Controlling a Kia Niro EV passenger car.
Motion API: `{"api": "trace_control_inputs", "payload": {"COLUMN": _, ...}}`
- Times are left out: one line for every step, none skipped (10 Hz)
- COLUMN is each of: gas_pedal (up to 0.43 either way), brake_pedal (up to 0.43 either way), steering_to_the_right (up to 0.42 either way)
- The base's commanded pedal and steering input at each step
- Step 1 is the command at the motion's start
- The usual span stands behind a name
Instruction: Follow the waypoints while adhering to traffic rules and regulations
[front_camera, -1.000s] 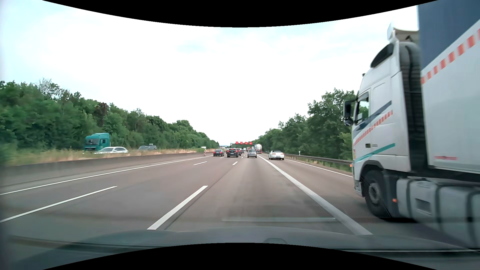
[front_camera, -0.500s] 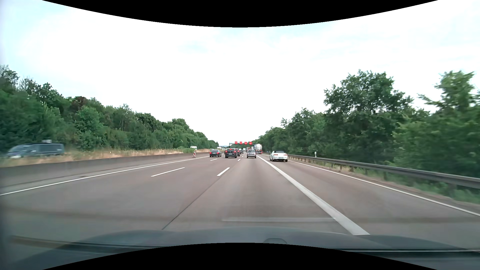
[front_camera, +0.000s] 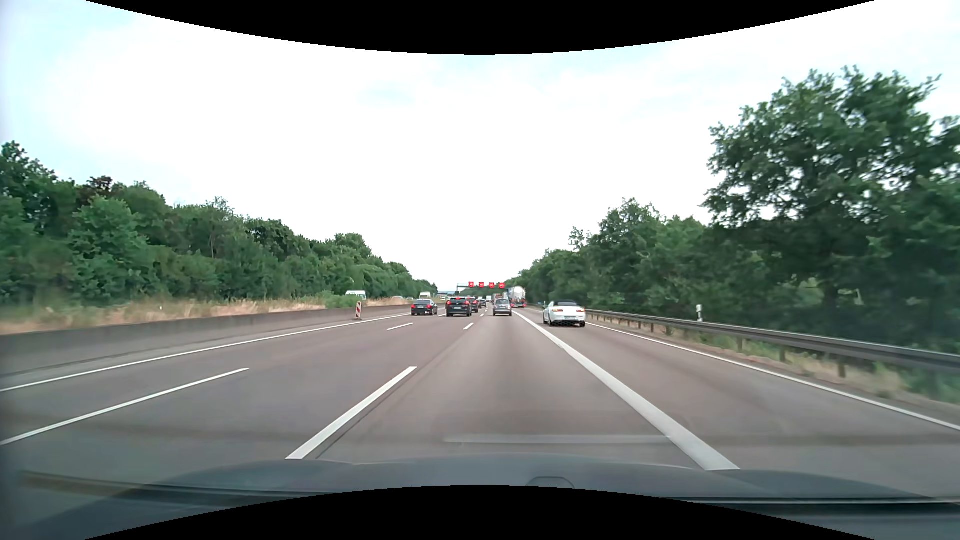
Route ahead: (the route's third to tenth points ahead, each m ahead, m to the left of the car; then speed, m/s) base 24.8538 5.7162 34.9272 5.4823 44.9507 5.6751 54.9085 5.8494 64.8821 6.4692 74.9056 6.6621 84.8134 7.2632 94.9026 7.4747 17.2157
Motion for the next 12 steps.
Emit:
{"api": "trace_control_inputs", "payload": {"gas_pedal": 0.0, "brake_pedal": 0.006, "steering_to_the_right": -0.004}}
{"api": "trace_control_inputs", "payload": {"gas_pedal": 0.0, "brake_pedal": 0.012, "steering_to_the_right": -0.004}}
{"api": "trace_control_inputs", "payload": {"gas_pedal": 0.0, "brake_pedal": 0.024, "steering_to_the_right": -0.004}}
{"api": "trace_control_inputs", "payload": {"gas_pedal": 0.0, "brake_pedal": 0.03, "steering_to_the_right": -0.004}}
{"api": "trace_control_inputs", "payload": {"gas_pedal": 0.0, "brake_pedal": 0.043, "steering_to_the_right": -0.004}}
{"api": "trace_control_inputs", "payload": {"gas_pedal": 0.0, "brake_pedal": 0.049, "steering_to_the_right": -0.004}}
{"api": "trace_control_inputs", "payload": {"gas_pedal": 0.0, "brake_pedal": 0.055, "steering_to_the_right": -0.004}}
{"api": "trace_control_inputs", "payload": {"gas_pedal": 0.0, "brake_pedal": 0.055, "steering_to_the_right": -0.004}}
{"api": "trace_control_inputs", "payload": {"gas_pedal": 0.0, "brake_pedal": 0.067, "steering_to_the_right": -0.005}}
{"api": "trace_control_inputs", "payload": {"gas_pedal": 0.0, "brake_pedal": 0.067, "steering_to_the_right": -0.005}}
{"api": "trace_control_inputs", "payload": {"gas_pedal": 0.0, "brake_pedal": 0.073, "steering_to_the_right": -0.006}}
{"api": "trace_control_inputs", "payload": {"gas_pedal": 0.0, "brake_pedal": 0.091, "steering_to_the_right": -0.006}}
